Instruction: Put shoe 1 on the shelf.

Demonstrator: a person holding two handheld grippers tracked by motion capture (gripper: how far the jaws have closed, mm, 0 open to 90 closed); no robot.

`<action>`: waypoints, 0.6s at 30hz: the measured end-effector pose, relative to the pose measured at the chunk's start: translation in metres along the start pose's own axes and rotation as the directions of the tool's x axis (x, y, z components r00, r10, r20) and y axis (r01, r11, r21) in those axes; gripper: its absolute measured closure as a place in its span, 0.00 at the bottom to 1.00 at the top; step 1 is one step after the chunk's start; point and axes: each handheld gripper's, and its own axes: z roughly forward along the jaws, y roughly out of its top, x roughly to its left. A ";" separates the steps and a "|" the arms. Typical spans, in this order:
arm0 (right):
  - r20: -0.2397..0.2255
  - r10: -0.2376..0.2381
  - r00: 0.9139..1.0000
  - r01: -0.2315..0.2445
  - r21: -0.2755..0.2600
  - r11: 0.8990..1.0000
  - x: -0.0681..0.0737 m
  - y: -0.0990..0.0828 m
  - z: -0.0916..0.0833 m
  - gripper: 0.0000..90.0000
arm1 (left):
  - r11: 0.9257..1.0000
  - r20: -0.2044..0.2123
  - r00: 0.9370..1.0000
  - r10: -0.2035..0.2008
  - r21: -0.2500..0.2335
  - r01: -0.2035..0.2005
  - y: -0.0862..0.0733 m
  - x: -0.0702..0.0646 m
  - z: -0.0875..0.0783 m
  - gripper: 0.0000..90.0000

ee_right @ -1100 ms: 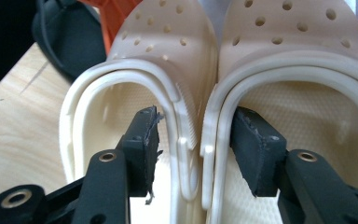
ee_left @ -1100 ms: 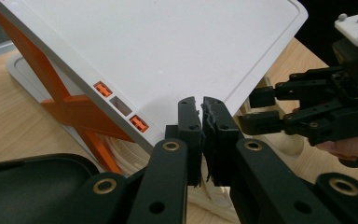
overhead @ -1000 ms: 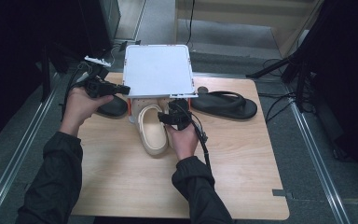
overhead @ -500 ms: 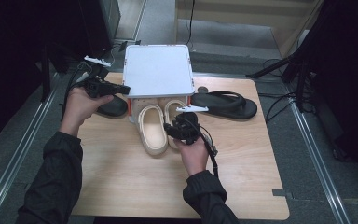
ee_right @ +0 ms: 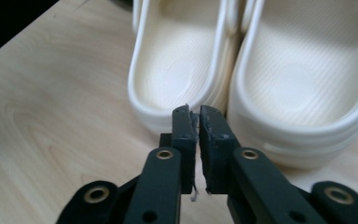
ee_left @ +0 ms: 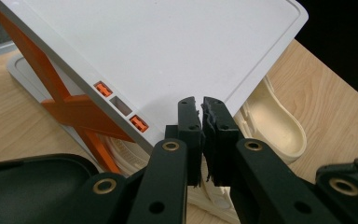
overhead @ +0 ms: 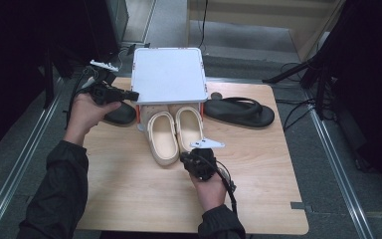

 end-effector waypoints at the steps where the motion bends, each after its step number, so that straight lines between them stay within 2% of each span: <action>1: -0.004 -0.001 1.000 0.001 0.006 1.000 0.001 -0.003 0.001 0.98 | 1.000 0.001 1.000 0.000 0.000 0.000 0.000 0.000 0.000 0.96; 10: -0.054 -0.010 0.999 0.014 0.076 0.997 0.013 -0.026 0.019 1.00 | 1.000 -0.002 1.000 0.001 0.000 -0.001 0.000 0.000 0.000 0.96; 13: -0.060 -0.010 0.998 0.016 0.096 0.995 0.017 -0.029 0.026 1.00 | 1.000 -0.002 1.000 0.003 0.000 -0.003 0.000 0.000 0.000 0.96; 18: -0.057 -0.022 0.998 0.028 0.100 0.995 0.017 -0.027 0.034 1.00 | 1.000 -0.001 1.000 0.000 0.000 0.000 0.000 0.000 0.000 0.96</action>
